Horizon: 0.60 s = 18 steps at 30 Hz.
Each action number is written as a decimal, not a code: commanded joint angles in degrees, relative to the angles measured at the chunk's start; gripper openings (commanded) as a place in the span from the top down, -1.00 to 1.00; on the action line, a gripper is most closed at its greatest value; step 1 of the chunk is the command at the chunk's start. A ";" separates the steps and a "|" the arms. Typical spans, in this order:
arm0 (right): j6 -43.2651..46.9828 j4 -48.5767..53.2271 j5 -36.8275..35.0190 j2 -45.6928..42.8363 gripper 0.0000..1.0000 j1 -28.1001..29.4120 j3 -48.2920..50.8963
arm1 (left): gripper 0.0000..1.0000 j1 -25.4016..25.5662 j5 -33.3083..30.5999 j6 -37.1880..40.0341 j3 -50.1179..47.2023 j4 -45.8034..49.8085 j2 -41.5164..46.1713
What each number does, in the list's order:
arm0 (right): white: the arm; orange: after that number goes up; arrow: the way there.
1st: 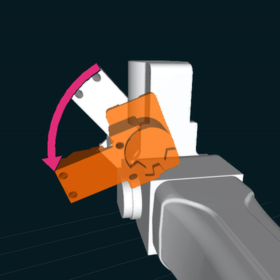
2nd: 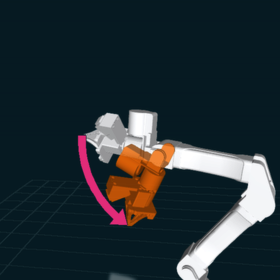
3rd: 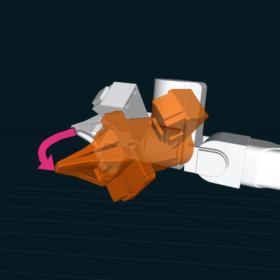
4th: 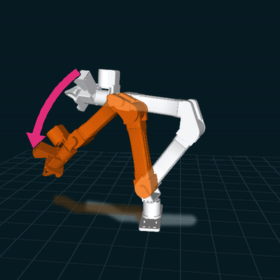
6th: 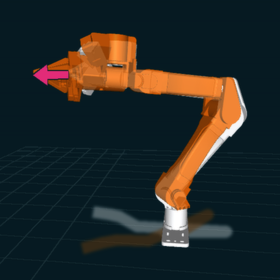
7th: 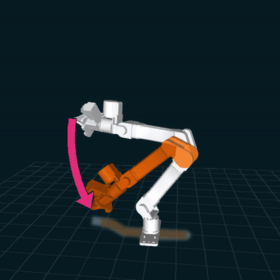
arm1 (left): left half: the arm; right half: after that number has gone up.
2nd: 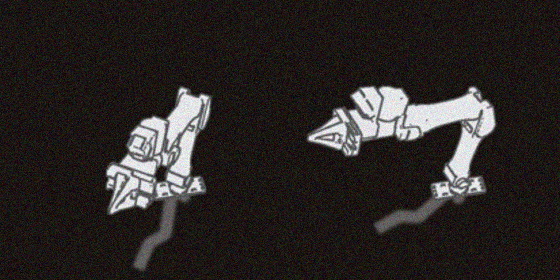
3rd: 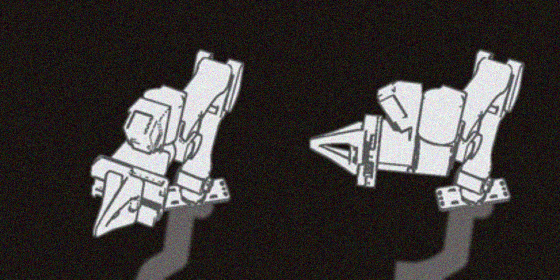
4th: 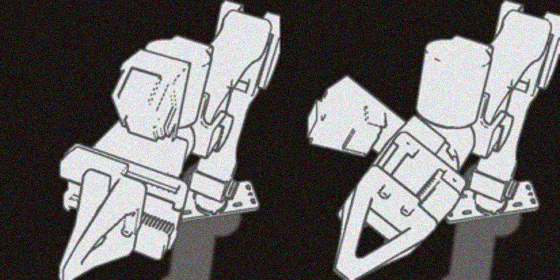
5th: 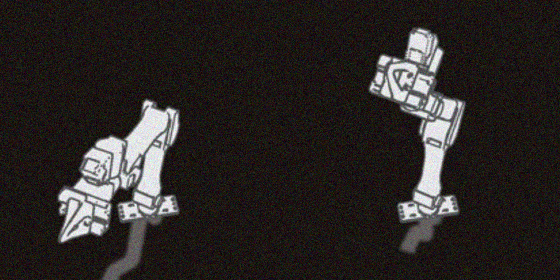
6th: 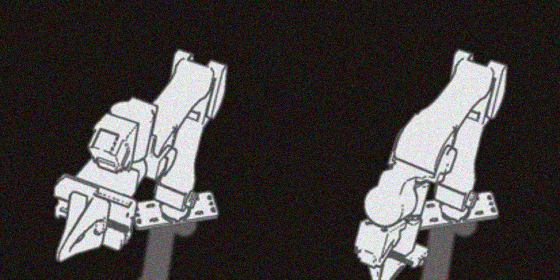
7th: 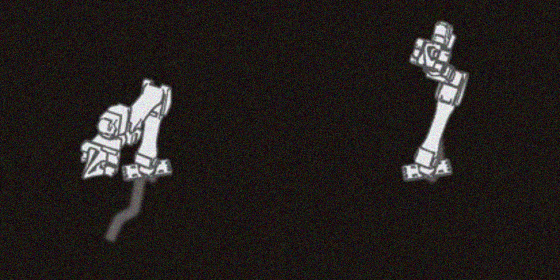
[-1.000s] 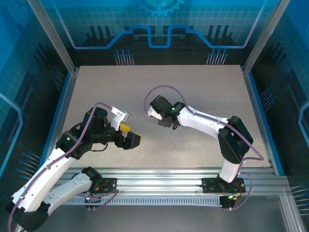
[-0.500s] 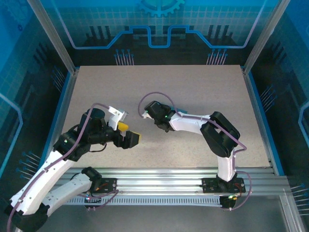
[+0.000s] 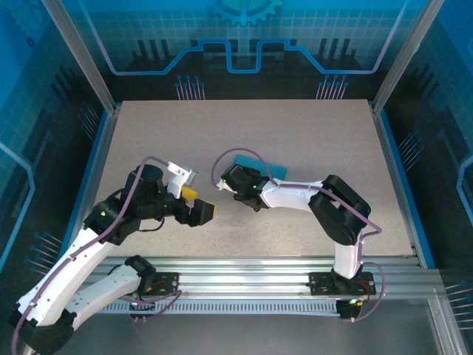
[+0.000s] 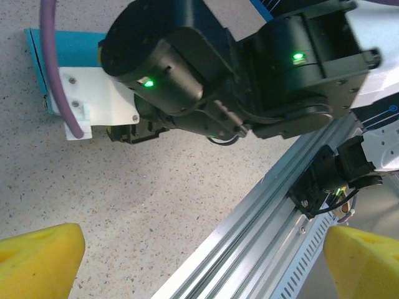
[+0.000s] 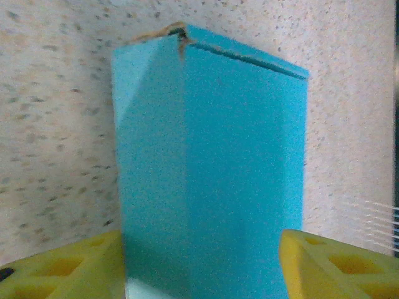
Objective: Fold the paper box
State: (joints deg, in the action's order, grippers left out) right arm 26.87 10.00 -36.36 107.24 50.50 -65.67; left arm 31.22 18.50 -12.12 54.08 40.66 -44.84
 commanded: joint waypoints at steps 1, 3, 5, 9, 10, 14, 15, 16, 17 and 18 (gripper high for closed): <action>-5.75 1.26 3.79 -4.06 -0.35 1.00 1.29 | -0.99 -0.38 -0.92 -1.40 -0.58 -1.30 -0.37; -7.30 1.28 5.09 -5.44 -0.38 1.26 2.24 | -0.98 -0.39 -0.89 -2.15 -1.56 -2.79 -0.42; -9.17 1.77 6.74 -6.75 -0.41 1.27 2.91 | -0.99 -0.40 -1.24 -2.76 -1.95 -3.59 -0.81; -14.28 1.52 10.40 -11.12 -0.55 1.27 5.33 | -0.98 -0.37 -3.89 -4.10 -2.57 -5.54 -1.28; -15.67 1.31 11.03 -12.23 -0.62 1.27 6.05 | -0.99 -0.38 -5.06 -4.45 -2.90 -6.17 -1.45; -22.23 -0.59 10.92 -18.16 -0.81 0.08 10.06 | -0.99 -0.37 -11.04 -5.13 -5.71 -11.36 -2.88; -23.61 -1.43 9.98 -19.83 -0.96 -0.33 11.41 | -0.99 -0.37 -13.22 -5.28 -6.88 -13.18 -3.37; -24.67 -2.00 9.47 -21.33 -1.00 -0.71 12.65 | -0.99 -0.37 -15.22 -5.44 -7.95 -14.57 -3.65; -26.08 -2.48 9.55 -23.26 -1.00 -1.53 14.10 | -0.99 -0.41 -17.69 -5.26 -9.01 -16.11 -4.02; -27.45 -2.79 10.47 -25.26 -1.00 -2.79 14.94 | -0.99 -0.40 -19.83 -4.80 -10.10 -17.61 -4.32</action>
State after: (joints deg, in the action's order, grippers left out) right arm 6.52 9.45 -26.44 86.28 50.04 -53.12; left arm 31.22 6.96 -16.58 46.52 29.32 -48.42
